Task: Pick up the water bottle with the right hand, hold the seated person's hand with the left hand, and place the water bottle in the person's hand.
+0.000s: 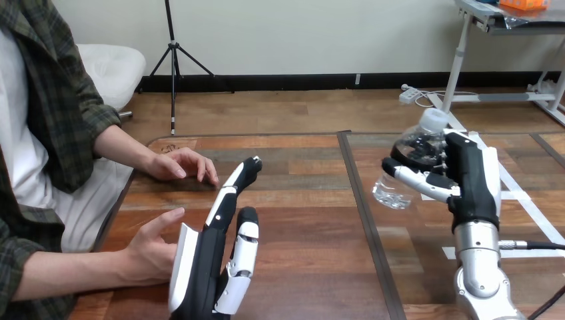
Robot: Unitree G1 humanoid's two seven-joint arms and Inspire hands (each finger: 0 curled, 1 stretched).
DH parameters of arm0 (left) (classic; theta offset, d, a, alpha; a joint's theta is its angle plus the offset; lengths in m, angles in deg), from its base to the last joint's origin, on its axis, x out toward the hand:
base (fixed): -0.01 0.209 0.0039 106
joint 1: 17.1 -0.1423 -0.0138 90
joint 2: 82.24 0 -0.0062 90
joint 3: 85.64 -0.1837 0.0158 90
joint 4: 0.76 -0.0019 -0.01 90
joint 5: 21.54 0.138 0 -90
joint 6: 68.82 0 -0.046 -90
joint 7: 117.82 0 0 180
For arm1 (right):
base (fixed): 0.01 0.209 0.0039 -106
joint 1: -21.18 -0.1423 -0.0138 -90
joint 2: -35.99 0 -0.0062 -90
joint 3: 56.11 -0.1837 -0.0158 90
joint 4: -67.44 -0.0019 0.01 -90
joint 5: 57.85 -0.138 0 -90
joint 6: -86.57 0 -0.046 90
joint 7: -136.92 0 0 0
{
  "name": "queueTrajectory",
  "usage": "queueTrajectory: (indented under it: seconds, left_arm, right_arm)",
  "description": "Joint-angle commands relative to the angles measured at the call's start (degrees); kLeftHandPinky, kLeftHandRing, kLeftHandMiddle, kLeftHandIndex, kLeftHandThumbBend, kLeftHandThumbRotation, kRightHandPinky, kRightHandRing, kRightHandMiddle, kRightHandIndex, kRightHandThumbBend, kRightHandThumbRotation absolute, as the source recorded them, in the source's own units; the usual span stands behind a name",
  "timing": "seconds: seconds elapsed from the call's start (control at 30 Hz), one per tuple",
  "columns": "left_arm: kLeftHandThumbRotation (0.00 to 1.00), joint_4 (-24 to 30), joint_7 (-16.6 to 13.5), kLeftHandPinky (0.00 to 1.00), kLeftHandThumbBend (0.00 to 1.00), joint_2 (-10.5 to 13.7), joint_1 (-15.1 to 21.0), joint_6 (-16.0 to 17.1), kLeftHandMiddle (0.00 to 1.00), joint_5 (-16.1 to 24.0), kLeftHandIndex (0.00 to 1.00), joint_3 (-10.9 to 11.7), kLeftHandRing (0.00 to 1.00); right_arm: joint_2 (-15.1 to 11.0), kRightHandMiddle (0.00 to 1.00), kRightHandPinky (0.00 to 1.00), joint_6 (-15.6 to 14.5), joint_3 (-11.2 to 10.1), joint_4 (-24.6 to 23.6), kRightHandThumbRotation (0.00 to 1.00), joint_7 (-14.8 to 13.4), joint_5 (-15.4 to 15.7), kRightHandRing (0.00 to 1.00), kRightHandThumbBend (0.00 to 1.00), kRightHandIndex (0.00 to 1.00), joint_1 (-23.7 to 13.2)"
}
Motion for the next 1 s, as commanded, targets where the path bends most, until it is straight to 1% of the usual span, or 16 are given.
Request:
queueTrajectory:
  seconds: [0.0, 0.03, 0.1, 0.17, 0.2, 0.23, 0.3, 0.4, 0.5, 0.6, 0.63, 0.7, 0.73, 0.9, 0.97]
  left_arm:
    - [0.38, 3.88, 0.98, 0.87, 0.16, 1.62, 1.54, -0.54, 0.87, 0.02, 0.87, 1.4, 0.88]
    - [0.3, 4.34, 1.67, 0.87, 0.19, 2.09, 1.42, -0.71, 0.87, -0.61, 0.87, 1.4, 0.88]
    - [0.19, 4.9, 2.47, 0.87, 0.27, 2.58, 1.26, -0.98, 0.87, -1.29, 0.87, 1.39, 0.88]
    - [0.12, 5.23, 3.08, 0.86, 0.33, 3.26, 1.3, -0.84, 0.87, -1.62, 0.86, 1.65, 0.87]
    - [0.08, 5.33, 3.27, 0.86, 0.39, 3.42, 1.31, -0.81, 0.87, -1.72, 0.86, 1.72, 0.87]
    - [0.06, 5.67, 3.31, 0.85, 0.42, 3.88, 1.31, -0.86, 0.87, -1.16, 0.86, 2.05, 0.87]
    - [0.04, 6.1, 3.37, 0.85, 0.47, 4.35, 1.29, -0.98, 0.87, -0.47, 0.85, 2.43, 0.87]
    - [0.02, 6.87, 2.93, 0.83, 0.54, 5.49, 1.27, -1.02, 0.87, 1.58, 0.85, 3.51, 0.86]
    - [0.01, 8.25, 3.17, 0.81, 0.6, 6.59, 0.9, -2.3, 0.87, 2.72, 0.85, 4.49, 0.85]
    - [0.0, 10.26, 3.87, 0.8, 0.65, 7.48, 0.27, -4.32, 0.88, 3.03, 0.86, 5.43, 0.86]
    - [0.0, 11.27, 3.59, 0.79, 0.66, 7.91, -0.04, -5.29, 0.89, 4.09, 0.86, 6.21, 0.86]
    - [0.0, 12.43, 3.17, 0.78, 0.68, 8.35, -0.38, -6.43, 0.89, 5.41, 0.86, 7.06, 0.86]
    - [0.0, 13.6, 2.95, 0.77, 0.69, 8.67, -0.81, -7.71, 0.89, 6.52, 0.86, 7.86, 0.86]
    - [0.0, 17.45, 2.58, 0.75, 0.76, 9.49, -2.18, -12.1, 0.9, 9.44, 0.86, 10.11, 0.86]
    - [0.0, 18.93, 2.67, 0.74, 0.77, 10.33, -2.54, -13.62, 0.9, 10.61, 0.86, 11.16, 0.86]
  right_arm:
    - [0.22, 0.49, 0.38, 3.16, 0.62, -5.16, 0.0, -0.12, 0.31, 0.42, 0.75, 0.55, -2.12]
    - [0.31, 0.49, 0.38, 3.44, 0.65, -5.55, 0.0, -0.01, 0.35, 0.42, 0.75, 0.55, -1.9]
    - [0.4, 0.49, 0.39, 3.73, 0.68, -6.0, 0.0, 0.1, 0.42, 0.43, 0.75, 0.55, -1.63]
    - [0.46, 0.49, 0.39, 4.22, 0.84, -6.58, 0.0, 0.18, 0.54, 0.43, 0.75, 0.55, -1.26]
    - [0.47, 0.49, 0.39, 4.34, 0.9, -6.75, 0.0, 0.2, 0.56, 0.43, 0.75, 0.55, -1.15]
    - [0.46, 0.49, 0.39, 4.7, 1.07, -7.08, 0.0, 0.15, 0.72, 0.43, 0.75, 0.55, -0.92]
    - [0.43, 0.49, 0.39, 5.04, 1.3, -7.46, 0.0, 0.05, 0.87, 0.43, 0.75, 0.55, -0.66]
    - [0.39, 0.49, 0.39, 5.61, 1.62, -8.26, 0.0, 0.06, 1.13, 0.43, 0.75, 0.55, -0.14]
    - [0.31, 0.49, 0.4, 5.99, 1.92, -9.1, 0.0, -0.1, 1.58, 0.43, 0.74, 0.55, 0.39]
    - [0.49, 0.49, 0.4, 6.45, 1.82, -9.79, 0.0, 0.19, 1.51, 0.43, 0.74, 0.55, 0.84]
    - [0.55, 0.49, 0.4, 6.53, 1.83, -10.13, 0.0, 0.24, 1.52, 0.43, 0.74, 0.55, 1.06]
    - [0.62, 0.49, 0.4, 6.56, 1.86, -10.53, 0.0, 0.25, 1.57, 0.43, 0.75, 0.55, 1.29]
    - [0.67, 0.48, 0.4, 6.71, 1.88, -10.87, 0.0, 0.33, 1.56, 0.43, 0.75, 0.55, 1.51]
    - [0.8, 0.48, 0.39, 6.9, 1.99, -12.03, 0.0, 0.65, 1.65, 0.42, 0.75, 0.55, 2.23]
    - [0.82, 0.48, 0.39, 6.88, 2.11, -12.72, 0.0, 0.71, 1.82, 0.42, 0.75, 0.55, 2.66]
